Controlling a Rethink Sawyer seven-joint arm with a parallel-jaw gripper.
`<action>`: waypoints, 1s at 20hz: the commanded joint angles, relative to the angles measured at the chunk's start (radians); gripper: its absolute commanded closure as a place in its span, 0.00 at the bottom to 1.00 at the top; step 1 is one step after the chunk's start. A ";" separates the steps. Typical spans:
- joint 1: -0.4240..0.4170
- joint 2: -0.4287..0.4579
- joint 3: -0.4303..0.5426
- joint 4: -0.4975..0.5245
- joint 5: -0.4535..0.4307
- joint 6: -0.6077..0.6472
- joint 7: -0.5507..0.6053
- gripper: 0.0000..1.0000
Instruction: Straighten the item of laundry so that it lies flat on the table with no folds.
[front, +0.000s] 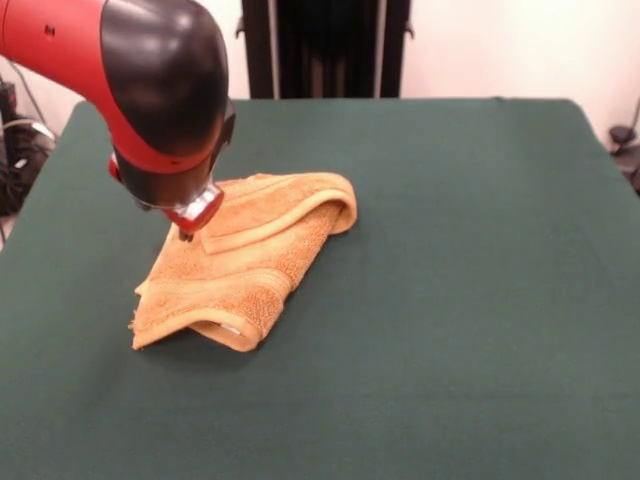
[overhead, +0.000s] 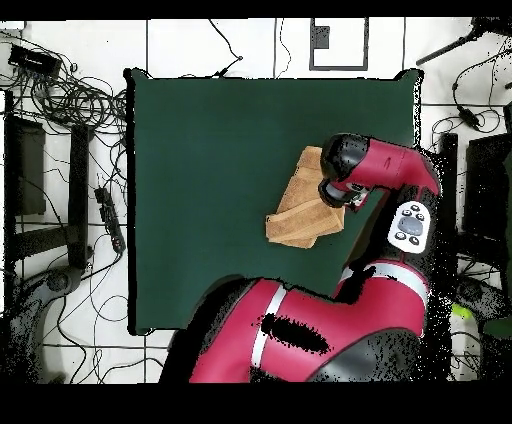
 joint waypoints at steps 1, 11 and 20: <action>0.012 0.088 0.141 -0.030 0.079 0.152 0.150 0.00; 0.049 -0.004 0.155 0.038 0.152 0.204 0.194 0.00; 0.095 -0.056 0.134 0.085 0.216 0.174 0.270 0.00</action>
